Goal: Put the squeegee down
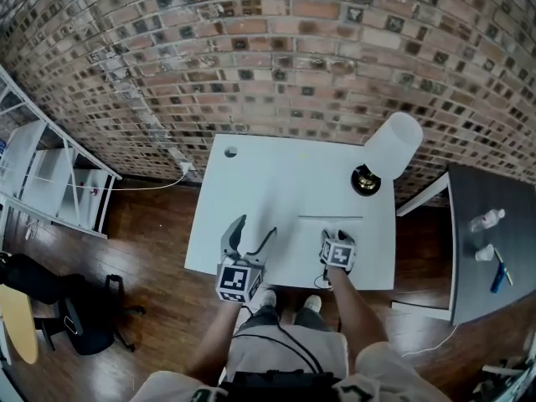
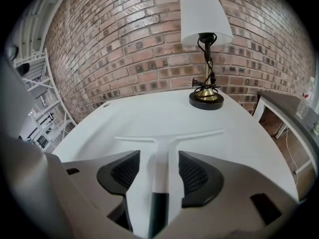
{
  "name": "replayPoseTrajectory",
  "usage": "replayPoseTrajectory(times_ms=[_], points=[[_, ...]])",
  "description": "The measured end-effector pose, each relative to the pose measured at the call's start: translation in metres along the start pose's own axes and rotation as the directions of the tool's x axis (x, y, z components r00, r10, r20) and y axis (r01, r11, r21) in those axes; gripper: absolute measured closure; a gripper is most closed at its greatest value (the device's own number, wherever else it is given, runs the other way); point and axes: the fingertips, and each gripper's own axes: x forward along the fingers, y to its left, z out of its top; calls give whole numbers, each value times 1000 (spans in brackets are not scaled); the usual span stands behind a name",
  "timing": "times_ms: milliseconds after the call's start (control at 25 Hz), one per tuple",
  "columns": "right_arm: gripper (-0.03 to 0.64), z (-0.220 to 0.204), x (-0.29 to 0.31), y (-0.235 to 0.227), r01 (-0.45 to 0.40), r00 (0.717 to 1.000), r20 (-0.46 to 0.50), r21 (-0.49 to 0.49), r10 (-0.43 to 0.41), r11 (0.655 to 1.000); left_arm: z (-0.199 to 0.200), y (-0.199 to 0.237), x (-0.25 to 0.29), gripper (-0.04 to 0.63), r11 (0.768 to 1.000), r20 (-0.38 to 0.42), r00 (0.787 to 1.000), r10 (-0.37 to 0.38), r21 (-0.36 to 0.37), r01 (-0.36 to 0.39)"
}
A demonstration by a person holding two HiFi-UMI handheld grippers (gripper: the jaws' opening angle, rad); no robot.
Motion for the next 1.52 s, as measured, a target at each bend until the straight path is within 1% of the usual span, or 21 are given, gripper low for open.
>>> replayPoseTrajectory(times_ms=[40,80,160,240,360,480,520,600,720,760,800,840,880,960,1040,1120,1160,1240,1320,1360,1520], points=[[320,1,-1,-2,-4,1000,15,14,3,1000,-2,1,2,275,1000,-3,1000,11,-5,-11],[307,5,-5,-3,-12,999,43,28,11,1000,-3,1,3,275,1000,-5,1000,20,-8,-20],[307,24,-23,2,-59,989,139,38,53,998,-3,2,4,275,999,7,999,32,-8,-32],[307,57,-51,12,-113,961,256,11,106,994,8,2,7,275,999,28,999,38,-7,-37],[307,109,-103,26,-163,894,414,-56,171,985,25,1,10,275,999,51,998,44,-16,-44],[307,158,-164,38,-172,802,554,-146,224,974,52,-4,10,275,999,100,994,50,-28,-47],[282,172,-185,41,-168,764,599,-177,241,970,59,-6,9,275,999,115,992,50,-22,-48],[199,197,-228,47,-150,676,687,-224,265,963,67,-6,4,275,999,139,989,49,7,-51],[184,225,-289,48,-113,546,797,-235,258,965,78,0,-6,275,996,188,980,70,34,-78],[184,229,-305,47,-95,513,821,-238,252,967,84,0,-11,275,996,204,976,76,35,-85],[186,232,-318,47,-69,492,835,-243,245,968,92,-2,-15,275,996,219,973,79,29,-88],[187,232,-327,46,-36,486,841,-251,236,967,102,-5,-18,275,996,232,969,80,18,-86],[187,231,-331,45,-1,492,841,-258,225,966,110,-9,-21,275,997,243,967,78,9,-83],[187,225,-333,40,51,514,834,-262,199,964,113,-9,-23,275,996,255,964,76,31,-86],[189,219,-328,35,49,538,824,-241,178,969,110,-7,-21,275,995,253,965,70,58,-87],[189,213,-325,32,39,562,811,-224,163,974,111,-11,-19,275,996,245,968,56,50,-71],[190,212,-326,32,45,567,808,-226,161,973,113,-14,-19,275,997,242,969,48,43,-61],[192,213,-332,33,57,564,811,-228,157,972,119,-21,-18,275,999,236,971,32,33,-41],[190,215,-336,29,60,548,822,-224,155,973,120,-26,-15,275,999,228,973,16,34,-24],[190,215,-338,27,62,546,823,-223,154,973,117,-28,-14,275,999,222,975,8,37,-16],[189,208,-340,12,61,550,822,-211,144,975,98,-45,-2,275,999,172,985,-28,31,23]])
